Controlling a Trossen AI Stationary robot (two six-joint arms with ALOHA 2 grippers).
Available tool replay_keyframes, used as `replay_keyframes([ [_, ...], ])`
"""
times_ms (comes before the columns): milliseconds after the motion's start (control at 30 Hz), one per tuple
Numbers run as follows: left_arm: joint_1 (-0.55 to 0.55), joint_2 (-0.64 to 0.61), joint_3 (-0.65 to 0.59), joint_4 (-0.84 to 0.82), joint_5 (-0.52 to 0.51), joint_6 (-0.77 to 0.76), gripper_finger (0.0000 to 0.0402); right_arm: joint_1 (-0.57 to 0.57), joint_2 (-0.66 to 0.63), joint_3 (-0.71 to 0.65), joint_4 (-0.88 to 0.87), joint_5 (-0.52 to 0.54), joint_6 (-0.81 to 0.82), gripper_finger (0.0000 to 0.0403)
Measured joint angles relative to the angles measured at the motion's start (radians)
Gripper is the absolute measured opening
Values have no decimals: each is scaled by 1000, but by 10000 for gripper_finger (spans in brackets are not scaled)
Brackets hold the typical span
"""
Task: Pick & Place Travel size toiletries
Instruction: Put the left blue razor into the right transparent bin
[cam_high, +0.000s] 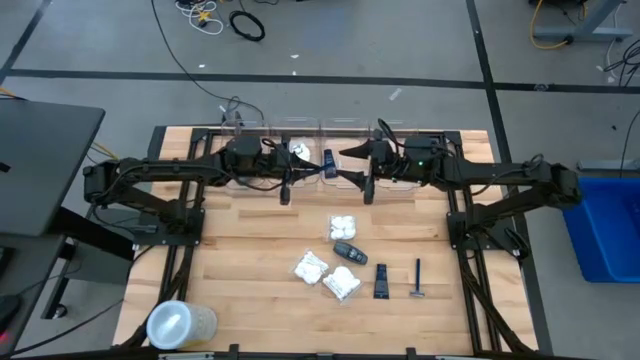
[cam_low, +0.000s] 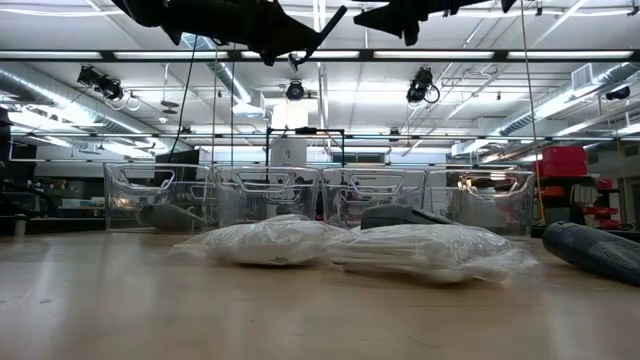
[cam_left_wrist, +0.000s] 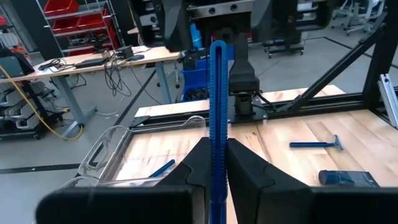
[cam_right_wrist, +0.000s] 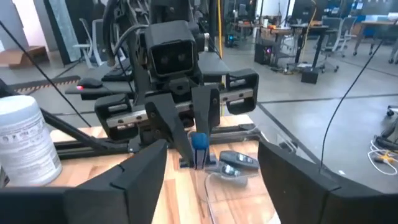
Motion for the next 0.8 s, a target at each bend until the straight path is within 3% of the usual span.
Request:
replay_keyframes([
  [200,0,0,0,0,0,0,43,0,71,0,110,-46,9,279],
  [367,0,0,0,0,0,0,39,0,101,0,127,-46,9,266],
  [800,0,0,0,-1,-3,-1,40,0,103,0,125,-43,8,160],
])
